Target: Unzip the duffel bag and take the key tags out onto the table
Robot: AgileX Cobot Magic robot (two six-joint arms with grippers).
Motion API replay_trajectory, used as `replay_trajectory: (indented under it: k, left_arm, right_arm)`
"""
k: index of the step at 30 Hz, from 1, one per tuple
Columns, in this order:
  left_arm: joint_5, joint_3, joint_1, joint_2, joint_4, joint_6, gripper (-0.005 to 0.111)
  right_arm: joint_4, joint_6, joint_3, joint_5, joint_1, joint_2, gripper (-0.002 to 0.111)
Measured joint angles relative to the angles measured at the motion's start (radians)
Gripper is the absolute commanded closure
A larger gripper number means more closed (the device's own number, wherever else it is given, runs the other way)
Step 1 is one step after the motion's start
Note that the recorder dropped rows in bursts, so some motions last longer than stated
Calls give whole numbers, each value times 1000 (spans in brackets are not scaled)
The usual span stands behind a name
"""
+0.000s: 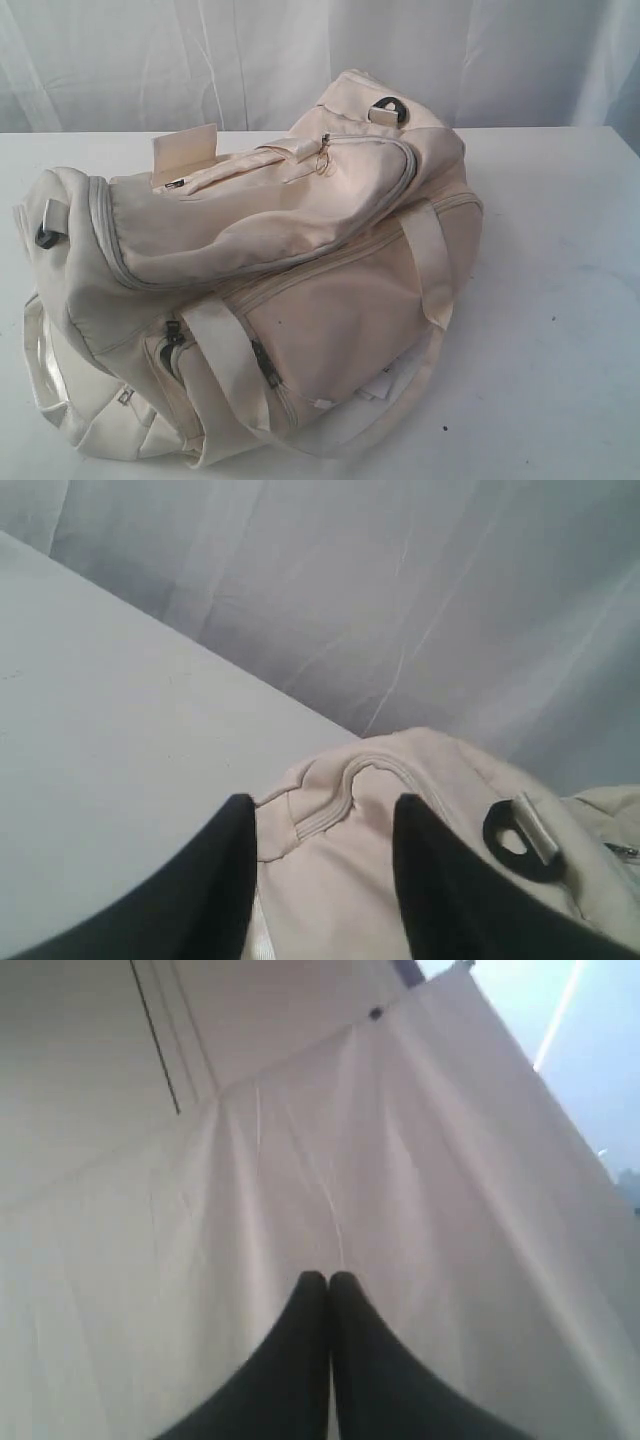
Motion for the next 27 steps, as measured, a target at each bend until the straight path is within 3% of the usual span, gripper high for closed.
replay_trajectory:
  k: [4,10,14,19,25,27]
  left_arm:
    - [0,-22,0,0,60,-9,59]
    - [-73,-124,0,-1,150,-11,59]
    - [-102,-197,0,11,270,-31,59]
    - [-67,-235,0,157,360,-127,59]
    - [-91,-235,0,392,420,-268,59]
    - [-124,-235,0,443,514,-376,59]
  right_arm:
    - [-73,-173,-86,38,0,0,108]
    - [-238,-153,-244,178,2,61,108]
    - [-257,-88,-352,268,2,251,108]
    - [-270,-15,-487,419,22,603,108]
    - [-348,-5,-644,434,132,947,108]
    - [-360,-5,-677,421,174,1028,108]
